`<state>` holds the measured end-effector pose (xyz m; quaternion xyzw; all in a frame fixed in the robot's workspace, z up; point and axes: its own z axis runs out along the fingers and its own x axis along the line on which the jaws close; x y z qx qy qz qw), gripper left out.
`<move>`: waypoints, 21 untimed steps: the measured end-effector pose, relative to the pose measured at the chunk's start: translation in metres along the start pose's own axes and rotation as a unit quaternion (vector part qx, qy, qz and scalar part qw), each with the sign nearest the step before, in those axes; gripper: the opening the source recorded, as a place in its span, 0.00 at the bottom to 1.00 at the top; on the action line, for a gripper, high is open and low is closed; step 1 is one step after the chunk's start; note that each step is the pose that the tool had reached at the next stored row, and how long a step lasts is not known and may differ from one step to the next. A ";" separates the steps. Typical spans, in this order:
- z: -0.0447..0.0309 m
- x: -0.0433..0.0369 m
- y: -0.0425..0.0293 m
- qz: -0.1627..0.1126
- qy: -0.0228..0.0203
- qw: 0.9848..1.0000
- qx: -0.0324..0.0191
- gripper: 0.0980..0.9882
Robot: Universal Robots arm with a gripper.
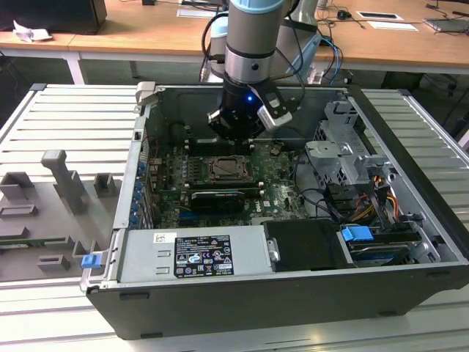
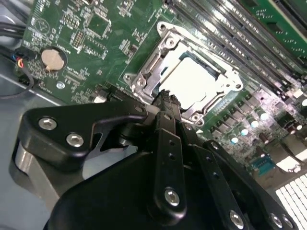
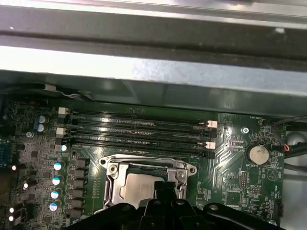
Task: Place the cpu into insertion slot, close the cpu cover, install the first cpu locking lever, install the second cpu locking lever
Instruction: 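Install the second cpu locking lever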
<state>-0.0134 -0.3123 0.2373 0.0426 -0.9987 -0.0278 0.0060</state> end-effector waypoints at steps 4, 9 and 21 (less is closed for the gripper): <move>-0.0006 0.0009 -0.0102 0.000 0.000 1.000 0.000 0.01; -0.0103 0.0013 -0.0123 0.000 0.000 1.000 0.000 0.01; -0.0107 0.0020 -0.0199 0.000 0.000 1.000 0.000 0.01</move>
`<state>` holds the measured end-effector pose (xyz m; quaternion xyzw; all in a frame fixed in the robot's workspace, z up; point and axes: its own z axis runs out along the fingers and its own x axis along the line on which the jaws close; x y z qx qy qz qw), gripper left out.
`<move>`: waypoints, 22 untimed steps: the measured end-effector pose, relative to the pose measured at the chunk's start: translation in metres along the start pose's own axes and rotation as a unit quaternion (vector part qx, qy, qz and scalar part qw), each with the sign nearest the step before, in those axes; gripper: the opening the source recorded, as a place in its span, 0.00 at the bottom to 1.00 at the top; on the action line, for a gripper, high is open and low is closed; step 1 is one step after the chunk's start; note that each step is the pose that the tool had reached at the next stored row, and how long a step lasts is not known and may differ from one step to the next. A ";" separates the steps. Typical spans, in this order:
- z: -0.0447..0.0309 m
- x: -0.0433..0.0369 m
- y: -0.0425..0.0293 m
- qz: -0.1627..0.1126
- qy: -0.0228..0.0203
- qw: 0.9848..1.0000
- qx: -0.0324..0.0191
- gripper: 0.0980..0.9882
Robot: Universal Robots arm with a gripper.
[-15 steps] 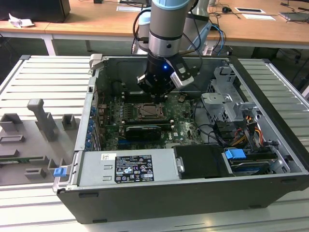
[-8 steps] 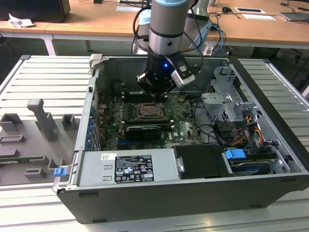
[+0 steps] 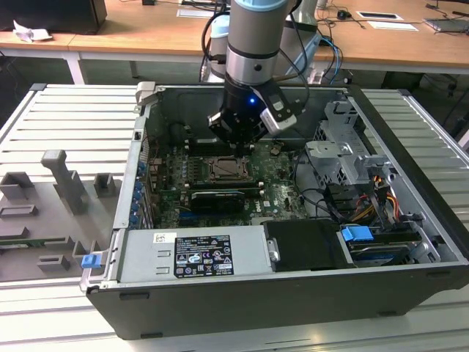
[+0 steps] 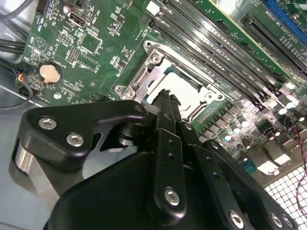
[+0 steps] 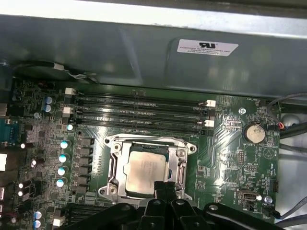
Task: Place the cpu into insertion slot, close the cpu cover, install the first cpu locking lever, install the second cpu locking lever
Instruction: 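Install the second cpu locking lever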
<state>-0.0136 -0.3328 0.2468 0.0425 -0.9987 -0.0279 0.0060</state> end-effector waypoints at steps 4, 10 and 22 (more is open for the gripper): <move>-0.0001 0.0001 -0.0014 0.000 0.000 1.000 0.000 0.01; -0.0002 0.0004 -0.0040 0.000 0.000 1.000 0.000 0.01; -0.0005 0.0008 -0.0090 0.000 0.000 1.000 0.000 0.01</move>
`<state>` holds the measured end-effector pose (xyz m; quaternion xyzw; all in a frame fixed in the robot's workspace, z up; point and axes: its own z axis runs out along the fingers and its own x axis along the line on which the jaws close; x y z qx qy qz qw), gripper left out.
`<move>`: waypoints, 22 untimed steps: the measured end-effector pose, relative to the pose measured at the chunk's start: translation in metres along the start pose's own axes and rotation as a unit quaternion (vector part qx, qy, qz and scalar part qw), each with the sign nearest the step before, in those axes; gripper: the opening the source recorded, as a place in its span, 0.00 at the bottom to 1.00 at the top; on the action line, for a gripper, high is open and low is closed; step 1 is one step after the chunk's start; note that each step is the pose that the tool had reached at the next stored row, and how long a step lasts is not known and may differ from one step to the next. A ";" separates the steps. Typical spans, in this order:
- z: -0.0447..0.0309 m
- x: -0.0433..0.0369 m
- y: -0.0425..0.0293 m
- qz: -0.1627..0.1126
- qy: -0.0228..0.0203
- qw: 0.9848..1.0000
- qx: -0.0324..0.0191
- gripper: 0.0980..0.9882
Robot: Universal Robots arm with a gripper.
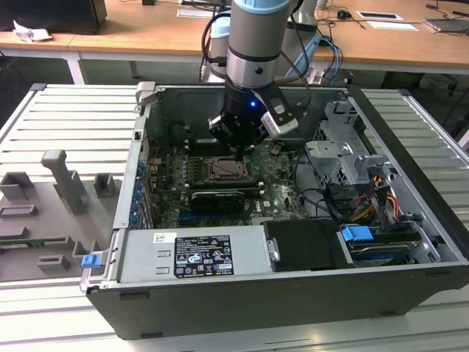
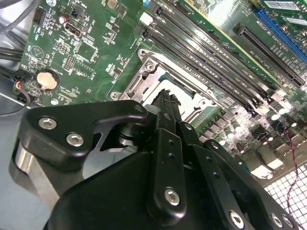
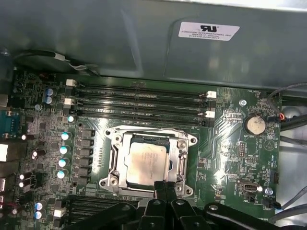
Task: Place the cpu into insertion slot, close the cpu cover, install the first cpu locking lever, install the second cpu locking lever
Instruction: 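Install the second cpu locking lever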
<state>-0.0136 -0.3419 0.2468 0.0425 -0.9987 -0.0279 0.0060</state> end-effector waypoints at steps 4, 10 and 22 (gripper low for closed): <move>-0.0002 0.0003 -0.0031 0.000 0.000 1.000 0.000 0.01; 0.0007 0.0061 -0.0194 0.000 0.000 1.000 -0.001 0.01; 0.0031 0.0189 -0.0326 -0.006 -0.002 1.000 -0.025 0.01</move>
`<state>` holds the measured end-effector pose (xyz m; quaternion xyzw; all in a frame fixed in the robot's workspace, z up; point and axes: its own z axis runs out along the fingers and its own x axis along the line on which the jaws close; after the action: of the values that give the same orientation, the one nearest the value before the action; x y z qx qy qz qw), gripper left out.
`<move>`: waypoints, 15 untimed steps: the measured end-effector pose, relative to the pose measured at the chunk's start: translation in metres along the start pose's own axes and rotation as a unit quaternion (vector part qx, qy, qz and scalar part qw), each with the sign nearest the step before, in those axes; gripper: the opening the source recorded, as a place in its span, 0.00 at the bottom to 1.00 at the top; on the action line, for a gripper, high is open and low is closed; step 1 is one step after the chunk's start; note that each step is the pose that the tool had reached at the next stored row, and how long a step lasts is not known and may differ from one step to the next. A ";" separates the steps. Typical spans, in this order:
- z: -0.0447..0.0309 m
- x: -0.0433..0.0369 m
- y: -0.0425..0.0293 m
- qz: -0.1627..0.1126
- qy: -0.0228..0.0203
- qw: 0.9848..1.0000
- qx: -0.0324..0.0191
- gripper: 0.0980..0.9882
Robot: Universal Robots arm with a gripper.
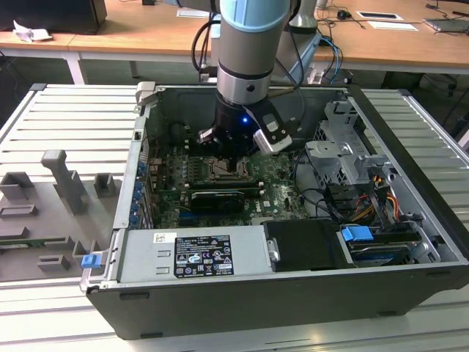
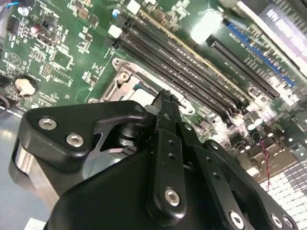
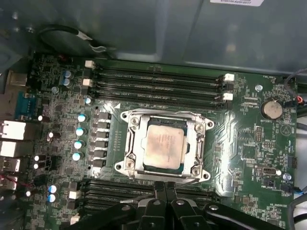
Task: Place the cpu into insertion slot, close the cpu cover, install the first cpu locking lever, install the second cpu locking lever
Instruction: 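Install the second cpu locking lever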
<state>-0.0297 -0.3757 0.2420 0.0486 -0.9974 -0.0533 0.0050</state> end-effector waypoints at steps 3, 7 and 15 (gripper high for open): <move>0.0003 0.0108 -0.0037 0.000 -0.001 1.000 -0.007 0.01; 0.0104 0.0209 -0.0038 0.000 -0.001 1.000 -0.009 0.01; 0.0221 0.0326 -0.0107 0.000 -0.003 1.000 -0.031 0.01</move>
<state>-0.0614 -0.3871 0.2191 0.0487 -0.9952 -0.0847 0.0034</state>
